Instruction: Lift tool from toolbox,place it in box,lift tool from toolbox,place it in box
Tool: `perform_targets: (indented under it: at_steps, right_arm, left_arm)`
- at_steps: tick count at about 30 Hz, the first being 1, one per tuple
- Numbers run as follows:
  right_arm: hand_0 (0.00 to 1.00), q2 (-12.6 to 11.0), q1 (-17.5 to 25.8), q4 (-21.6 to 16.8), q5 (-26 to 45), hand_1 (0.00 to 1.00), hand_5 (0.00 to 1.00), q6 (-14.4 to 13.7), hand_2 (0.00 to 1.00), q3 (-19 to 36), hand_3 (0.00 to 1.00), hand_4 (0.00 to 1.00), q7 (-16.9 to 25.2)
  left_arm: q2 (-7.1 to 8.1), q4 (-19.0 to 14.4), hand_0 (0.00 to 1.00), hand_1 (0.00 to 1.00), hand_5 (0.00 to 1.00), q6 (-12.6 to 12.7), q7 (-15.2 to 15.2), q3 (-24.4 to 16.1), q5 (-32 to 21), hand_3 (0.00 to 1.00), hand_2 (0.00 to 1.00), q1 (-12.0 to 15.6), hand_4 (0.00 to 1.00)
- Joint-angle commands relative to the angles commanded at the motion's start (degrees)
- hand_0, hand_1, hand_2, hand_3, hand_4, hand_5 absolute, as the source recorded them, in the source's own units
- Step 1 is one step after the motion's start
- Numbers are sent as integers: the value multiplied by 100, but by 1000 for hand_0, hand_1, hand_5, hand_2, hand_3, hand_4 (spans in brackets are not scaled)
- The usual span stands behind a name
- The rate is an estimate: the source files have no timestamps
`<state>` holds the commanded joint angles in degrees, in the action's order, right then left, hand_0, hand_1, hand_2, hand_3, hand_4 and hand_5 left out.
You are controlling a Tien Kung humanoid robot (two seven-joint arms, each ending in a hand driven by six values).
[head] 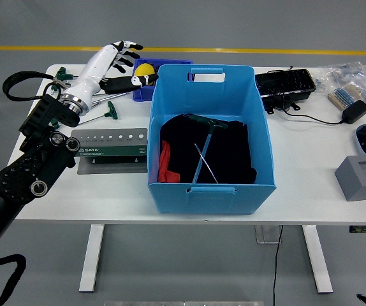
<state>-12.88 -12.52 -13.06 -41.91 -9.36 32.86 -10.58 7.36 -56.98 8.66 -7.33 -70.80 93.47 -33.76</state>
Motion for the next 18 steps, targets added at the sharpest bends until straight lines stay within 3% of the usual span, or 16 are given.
perform_targets:
  at_steps: [4, 5, 10, 11, 12, 16, 17, 18]
  right_arm:
    - [617, 13, 16, 6, -35, 597, 653, 6, 665, 16, 538, 774, 0]
    - [617, 16, 17, 7, -43, 597, 652, 8, 665, 18, 537, 773, -1]
    - [617, 33, 38, 15, 27, 597, 652, -8, 665, 2, 537, 773, 13]
    - [617, 36, 40, 16, 44, 597, 652, -14, 665, -5, 537, 772, 19]
    - [617, 38, 37, 17, 42, 597, 652, -16, 665, -5, 537, 772, 19]
    - [617, 39, 20, 19, 27, 597, 652, -16, 665, -9, 537, 772, 22]
    - [617, 42, 21, 19, 26, 596, 651, -16, 664, -7, 537, 771, 22]
    - [617, 50, 25, 21, 10, 596, 651, -17, 664, 6, 537, 771, 19]
  left_arm:
    - [84, -37, 468, 598, 573, -184, -212, -903, -968, 799, 716, 465, 992]
    - [131, -43, 519, 606, 594, -278, -322, -1074, -1229, 792, 720, 594, 998]
    - [416, 71, 519, 606, 594, -974, -782, -1373, -2421, 792, 720, 1267, 998]
    - [463, 85, 636, 643, 636, -1104, -837, -1407, -2681, 796, 768, 1427, 998]
    - [493, 85, 636, 643, 636, -1227, -884, -1447, -2905, 796, 768, 1573, 998]
    - [365, -53, 636, 643, 636, -1577, -997, -1752, -3628, 796, 768, 2099, 998]
    - [285, -113, 715, 732, 699, -1639, -1019, -1859, -3640, 804, 823, 2230, 998]
    - [181, -177, 715, 732, 699, -1707, -1036, -1983, -3626, 804, 823, 2363, 998]
